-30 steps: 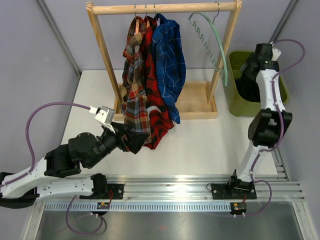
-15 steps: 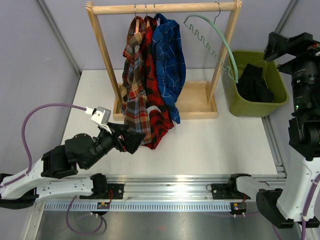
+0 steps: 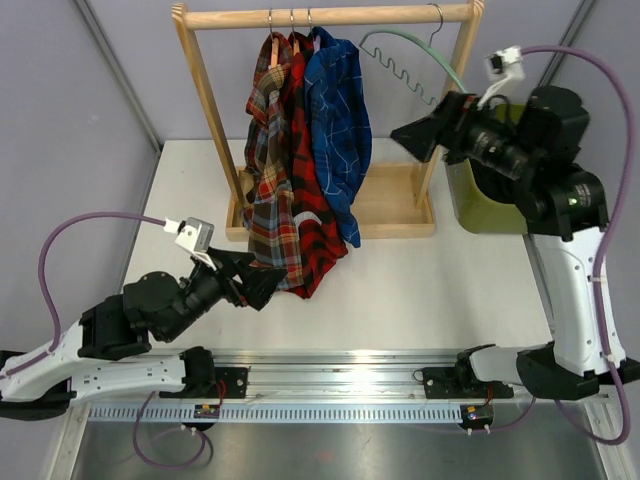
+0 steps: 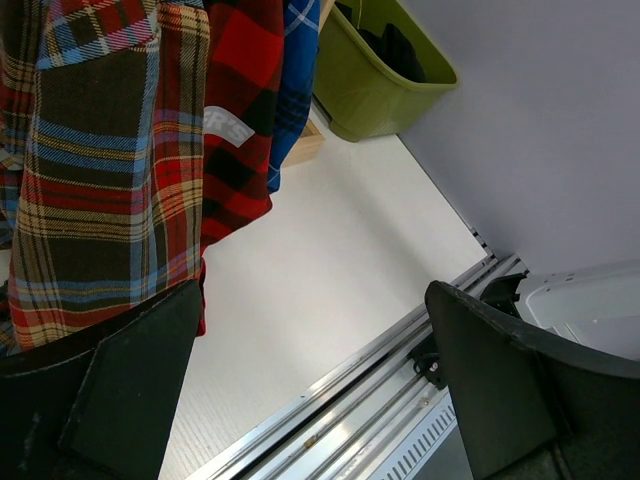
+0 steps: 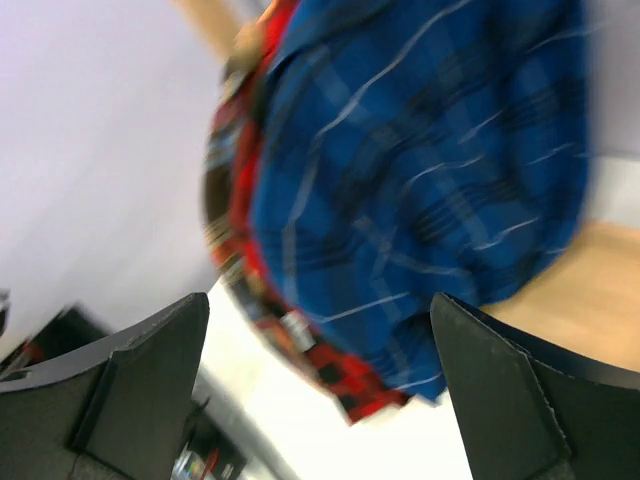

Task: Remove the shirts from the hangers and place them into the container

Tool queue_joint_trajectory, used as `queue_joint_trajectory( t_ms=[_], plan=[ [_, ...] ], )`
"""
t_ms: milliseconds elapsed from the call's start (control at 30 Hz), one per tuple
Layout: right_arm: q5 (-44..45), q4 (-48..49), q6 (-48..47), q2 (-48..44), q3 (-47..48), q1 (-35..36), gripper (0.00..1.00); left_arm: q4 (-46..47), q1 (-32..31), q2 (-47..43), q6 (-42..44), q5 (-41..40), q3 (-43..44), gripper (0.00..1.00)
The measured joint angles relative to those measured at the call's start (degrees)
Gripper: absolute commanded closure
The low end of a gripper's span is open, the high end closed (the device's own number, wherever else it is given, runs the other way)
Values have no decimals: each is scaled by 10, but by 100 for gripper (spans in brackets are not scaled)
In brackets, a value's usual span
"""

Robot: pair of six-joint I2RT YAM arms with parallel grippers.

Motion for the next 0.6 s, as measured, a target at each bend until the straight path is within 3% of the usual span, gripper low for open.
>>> queue_joint_trajectory(
  t_ms=[167, 300, 500, 600],
  plan=[
    [47, -42, -19, 54, 42, 163, 1, 0, 0, -5, -2, 0, -1, 1],
    [145, -87, -43, 127, 125, 261, 1, -3, 0, -16, -5, 0, -6, 1],
    [354, -176, -84, 293, 351, 361, 0, -9, 0, -40, -12, -3, -11, 1],
    [433, -188, -103, 344, 408, 381, 1, -13, 0, -46, -13, -4, -14, 1]
  ],
)
